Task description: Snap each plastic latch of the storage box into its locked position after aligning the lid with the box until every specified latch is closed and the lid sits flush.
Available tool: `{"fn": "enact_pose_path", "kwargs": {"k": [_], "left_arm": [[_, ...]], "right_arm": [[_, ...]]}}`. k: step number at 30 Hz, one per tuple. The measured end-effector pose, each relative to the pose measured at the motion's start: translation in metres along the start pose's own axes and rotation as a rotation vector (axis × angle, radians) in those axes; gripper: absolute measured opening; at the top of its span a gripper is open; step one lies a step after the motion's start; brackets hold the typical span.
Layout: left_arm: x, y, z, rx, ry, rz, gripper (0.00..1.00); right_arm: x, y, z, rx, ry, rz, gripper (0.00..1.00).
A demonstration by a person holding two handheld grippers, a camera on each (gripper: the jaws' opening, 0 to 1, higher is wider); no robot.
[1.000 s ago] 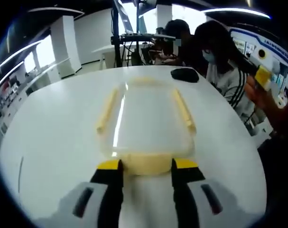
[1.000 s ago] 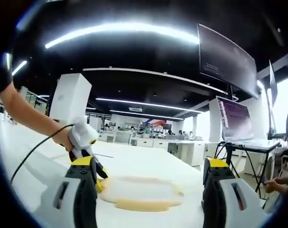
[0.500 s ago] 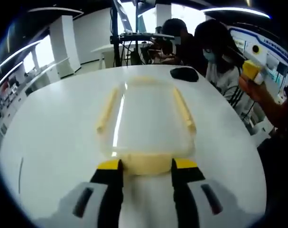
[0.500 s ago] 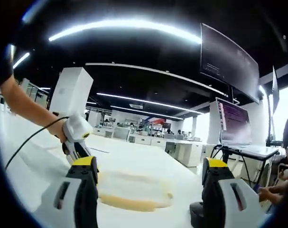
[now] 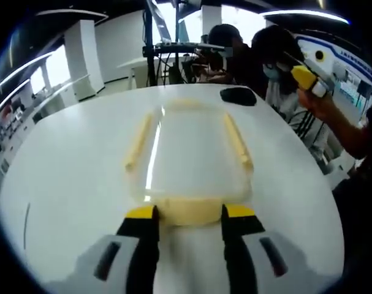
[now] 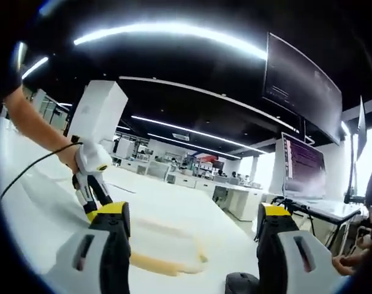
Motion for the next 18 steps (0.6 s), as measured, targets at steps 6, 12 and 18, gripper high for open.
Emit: {"fn": "enact_pose_path", "kwargs": {"k": [6,12,18], "left_arm": [[0.000,0.000,0.000,0.000,0.000,0.001,0.39],[0.000,0.000,-0.001,0.000,0.000,0.005,0.39],[0.000,0.000,-0.001,0.000,0.000,0.005,0.39]], "right_arm": [[-0.007,0.003,-0.004,0.006,0.005,0.014,0.85],[-0.016,0.006,-0.009,0.024,-0.006,0.044,0.85],[-0.020,0.010,-0.018,0.026,-0.040,0.061,0.84]]}}
Point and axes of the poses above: the point that each gripper's makers call its tool centre point, and the gripper's own axes: y roughly forward along the fingers, z roughly to its left, x roughly out of its top, the point moved 1 cm from there along -y, roughly backward along the fingers, and after that the axes turned 5 degrees about -z, right-handed, at the moved point
